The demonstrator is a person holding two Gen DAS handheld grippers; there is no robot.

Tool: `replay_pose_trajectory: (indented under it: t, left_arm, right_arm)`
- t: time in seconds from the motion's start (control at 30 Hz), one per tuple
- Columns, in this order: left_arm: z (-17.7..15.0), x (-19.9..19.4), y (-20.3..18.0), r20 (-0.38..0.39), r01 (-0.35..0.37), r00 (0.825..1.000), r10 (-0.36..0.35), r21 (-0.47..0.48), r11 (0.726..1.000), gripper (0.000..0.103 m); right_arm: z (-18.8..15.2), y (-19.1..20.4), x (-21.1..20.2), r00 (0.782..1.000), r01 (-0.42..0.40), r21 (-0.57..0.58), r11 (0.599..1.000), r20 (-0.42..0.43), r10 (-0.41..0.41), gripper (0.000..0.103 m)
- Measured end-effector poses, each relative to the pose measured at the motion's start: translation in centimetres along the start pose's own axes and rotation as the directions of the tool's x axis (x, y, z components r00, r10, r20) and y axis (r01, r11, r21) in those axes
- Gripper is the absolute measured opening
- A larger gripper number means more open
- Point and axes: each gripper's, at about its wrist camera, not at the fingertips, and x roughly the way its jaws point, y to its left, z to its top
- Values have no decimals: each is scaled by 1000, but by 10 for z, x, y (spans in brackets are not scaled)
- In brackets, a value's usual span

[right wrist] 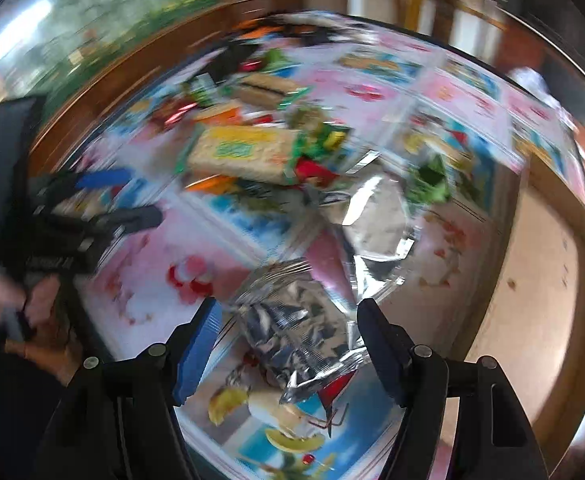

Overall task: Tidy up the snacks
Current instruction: 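Reach into the snack pile and grasp a silver foil bag with the right tool, then grasp the WEIDAN cracker pack with the left tool while the right tool holds the foil bag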

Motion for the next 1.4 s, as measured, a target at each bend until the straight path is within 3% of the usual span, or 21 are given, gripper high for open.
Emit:
replay_pose_trajectory:
  t: [0.17,0.33,0.57,0.73,0.8,0.93,1.03,1.13,1.4]
  left_arm:
    - [-3,-5,3,7,-3,1000,3,-7,1000,93]
    - [-6,-10,3,13,2,1000,-2,-3,1000,93]
    - [-3,-13,0,9,12,1000,-13,16,1000,93]
    - [10,-14,-8,15,28,999,-29,67,997,93]
    - [19,-12,-14,15,32,999,-33,99,995,93]
    - [37,-7,-26,10,45,999,-47,169,985,93]
    - [51,2,-37,-10,49,999,-48,252,966,93]
    - [63,11,-46,-40,63,998,-52,335,940,93]
    - [83,47,-60,-123,58,992,13,558,828,92]
  right_arm:
    - [4,1,17,994,-84,-101,991,-83,76,75]
    - [16,-2,32,995,-44,-158,987,-98,28,75]
    - [21,7,48,984,-96,-192,977,-167,64,75]
    - [10,8,48,984,-76,-155,985,-172,49,75]
    - [2,8,47,985,-37,-138,990,-171,13,70]
    - [-12,12,44,985,33,-121,992,-163,-53,71]
    - [-20,14,40,987,73,-97,993,-136,-86,63]
    - [-26,9,34,991,61,-17,998,-122,-62,63]
    - [-39,1,22,995,40,123,992,-100,-28,63]
